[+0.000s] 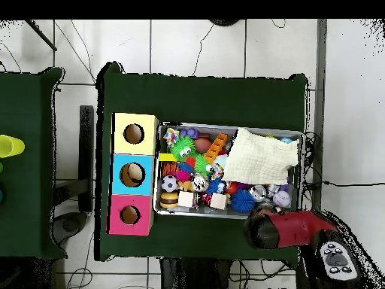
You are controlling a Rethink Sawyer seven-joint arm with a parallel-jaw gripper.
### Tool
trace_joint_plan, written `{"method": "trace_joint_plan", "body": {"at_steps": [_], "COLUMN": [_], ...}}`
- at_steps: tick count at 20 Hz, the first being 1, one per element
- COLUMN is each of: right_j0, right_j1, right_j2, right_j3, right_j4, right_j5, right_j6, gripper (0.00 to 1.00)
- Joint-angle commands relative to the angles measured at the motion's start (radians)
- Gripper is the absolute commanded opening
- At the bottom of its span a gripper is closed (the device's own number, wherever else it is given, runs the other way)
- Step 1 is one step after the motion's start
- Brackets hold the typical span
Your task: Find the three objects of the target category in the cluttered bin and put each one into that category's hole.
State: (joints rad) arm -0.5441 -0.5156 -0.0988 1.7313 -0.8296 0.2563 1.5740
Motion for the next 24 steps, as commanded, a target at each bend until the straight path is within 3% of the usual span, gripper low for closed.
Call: {"method": "trace_joint_plan", "body": {"at_steps": [1,5,12,16,20,24], "right_j0": [0.095,0.164,0.166,0.149,0.049,0.03], "right_j1": [0.145,0.186,0.241,0.233,0.21,0.243], "right_j2": [-0.129,-0.246,-0.282,-0.266,-0.154,-0.143], "right_j3": [-0.154,-0.138,-0.114,-0.095,-0.065,-0.071], "right_j4": [0.018,0.118,0.234,0.251,0.222,0.236], "right_j5": [-0.263,-0.395,-0.48,-0.482,-0.451,-0.484], "right_j6": [0.282,0.304,0.247,0.225,0.209,0.216], "gripper": [1.0,1.0,1.0,1.0,1.0,1.0]}}
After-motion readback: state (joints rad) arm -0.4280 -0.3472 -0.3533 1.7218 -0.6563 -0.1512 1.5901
